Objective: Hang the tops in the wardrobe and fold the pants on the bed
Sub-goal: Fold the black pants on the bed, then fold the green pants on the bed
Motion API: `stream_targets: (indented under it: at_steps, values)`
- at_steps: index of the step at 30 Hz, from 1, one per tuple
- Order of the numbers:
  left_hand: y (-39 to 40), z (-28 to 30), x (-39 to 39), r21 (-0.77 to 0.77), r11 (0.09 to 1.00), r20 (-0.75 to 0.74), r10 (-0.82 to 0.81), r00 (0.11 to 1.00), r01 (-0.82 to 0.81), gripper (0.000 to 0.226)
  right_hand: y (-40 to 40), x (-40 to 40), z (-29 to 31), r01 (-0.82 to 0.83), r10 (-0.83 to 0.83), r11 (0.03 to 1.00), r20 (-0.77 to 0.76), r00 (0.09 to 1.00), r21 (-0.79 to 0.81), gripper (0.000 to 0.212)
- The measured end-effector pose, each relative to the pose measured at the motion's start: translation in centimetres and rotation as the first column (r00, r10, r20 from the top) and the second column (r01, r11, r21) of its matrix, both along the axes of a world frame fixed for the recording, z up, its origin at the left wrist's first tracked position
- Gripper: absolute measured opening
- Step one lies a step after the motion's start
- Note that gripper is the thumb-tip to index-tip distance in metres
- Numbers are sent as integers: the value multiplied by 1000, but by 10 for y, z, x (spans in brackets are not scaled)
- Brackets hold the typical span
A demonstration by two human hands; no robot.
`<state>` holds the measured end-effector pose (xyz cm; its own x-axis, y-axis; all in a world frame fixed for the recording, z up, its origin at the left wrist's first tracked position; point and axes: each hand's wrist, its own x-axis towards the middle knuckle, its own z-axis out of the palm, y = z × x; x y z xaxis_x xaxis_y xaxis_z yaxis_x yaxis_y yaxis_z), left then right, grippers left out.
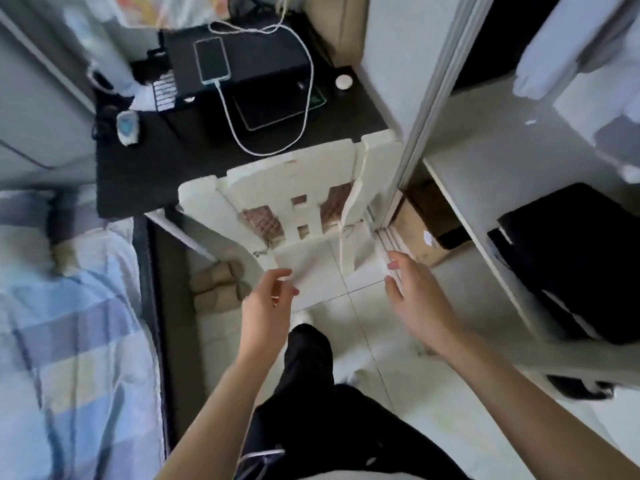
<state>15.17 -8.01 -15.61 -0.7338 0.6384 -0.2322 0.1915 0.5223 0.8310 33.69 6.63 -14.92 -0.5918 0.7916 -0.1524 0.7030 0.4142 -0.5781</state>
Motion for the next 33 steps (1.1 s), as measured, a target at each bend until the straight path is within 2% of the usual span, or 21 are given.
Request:
stream_targets:
  at_steps: [3,6,10,15,22,26,31,33]
  values:
    - [-70,-5,27,-32,984,30,175,984,-174,23,-38,-6,0,-179,179,983,-18,984,-28,42]
    - [-136,-8,51,-42,925,42,378,925,-377,27,-84,-17,-4,-375,373,924,-29,927,-78,41]
    - [-215,-7,76,-41,787,61,618,784,-616,27,-142,-35,-3,-585,584,801,-54,810,-125,38]
    - [-296,-5,101,14,600,58,798,599,-800,25,-221,-81,10,-759,750,642,-112,651,-111,35]
    - [-438,-3,138,46,345,85,934,348,-937,19,-382,-130,17,-928,921,371,-113,374,-43,34]
    - [-535,-12,157,14,260,108,959,260,-965,16,-472,-135,4,-946,945,317,-67,321,-72,34]
    - [-649,-27,163,-41,189,32,982,188,-981,18,-575,-138,-20,-959,971,236,-7,240,-154,34]
    - [-698,-35,160,-56,109,16,994,108,-992,22,-626,-152,-34,-963,984,177,6,180,-203,33]
